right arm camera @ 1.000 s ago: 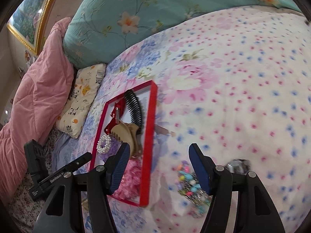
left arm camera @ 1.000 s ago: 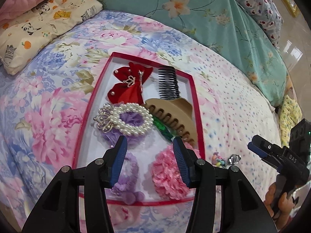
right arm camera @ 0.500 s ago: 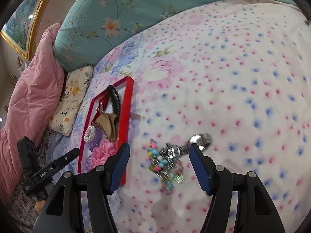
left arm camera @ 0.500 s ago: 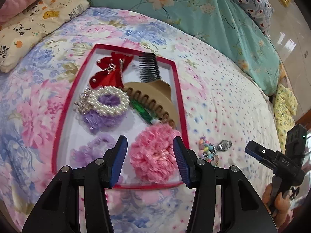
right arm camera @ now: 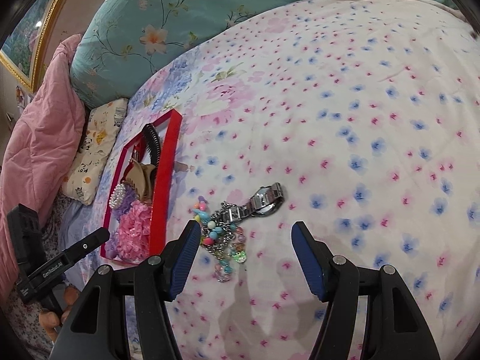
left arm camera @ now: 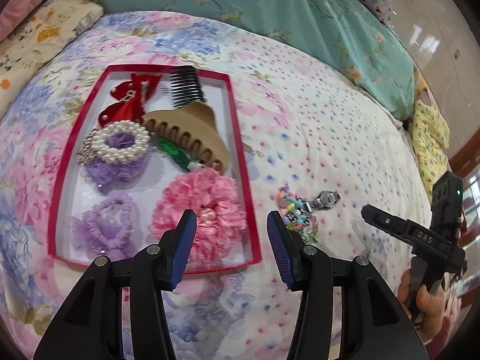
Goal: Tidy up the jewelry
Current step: 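Move both tools back to the beaded bracelets beside the silver watch, then grasp the colorful charm bracelet with the left tool while the right tool grasps the blue beaded bracelet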
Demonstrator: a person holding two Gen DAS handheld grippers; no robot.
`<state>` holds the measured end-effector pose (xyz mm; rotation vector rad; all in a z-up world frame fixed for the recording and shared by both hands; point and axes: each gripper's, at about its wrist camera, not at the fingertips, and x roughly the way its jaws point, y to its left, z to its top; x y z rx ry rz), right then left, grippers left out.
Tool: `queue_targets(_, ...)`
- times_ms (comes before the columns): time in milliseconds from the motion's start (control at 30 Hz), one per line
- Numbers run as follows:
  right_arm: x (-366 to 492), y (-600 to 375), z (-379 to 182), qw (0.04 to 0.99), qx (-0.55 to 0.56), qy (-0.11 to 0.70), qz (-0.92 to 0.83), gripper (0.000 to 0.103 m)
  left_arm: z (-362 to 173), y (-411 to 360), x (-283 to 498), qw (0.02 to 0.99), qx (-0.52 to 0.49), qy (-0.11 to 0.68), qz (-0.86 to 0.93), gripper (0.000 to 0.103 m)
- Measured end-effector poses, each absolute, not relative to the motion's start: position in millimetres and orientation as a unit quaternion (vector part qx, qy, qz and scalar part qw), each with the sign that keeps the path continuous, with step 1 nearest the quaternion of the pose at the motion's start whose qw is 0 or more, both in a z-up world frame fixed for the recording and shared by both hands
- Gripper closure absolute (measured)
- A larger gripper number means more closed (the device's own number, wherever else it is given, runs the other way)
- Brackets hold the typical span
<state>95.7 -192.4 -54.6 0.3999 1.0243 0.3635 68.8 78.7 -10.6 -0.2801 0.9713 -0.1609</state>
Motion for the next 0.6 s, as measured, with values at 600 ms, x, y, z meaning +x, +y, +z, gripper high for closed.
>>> queue_targets(600,96.7,-141.6,-89.7,0.823,0.082,0.528,0.195,0.065,-18.8,59.2,78.9,0.866,-0.118,0.479,-0.089,0.055)
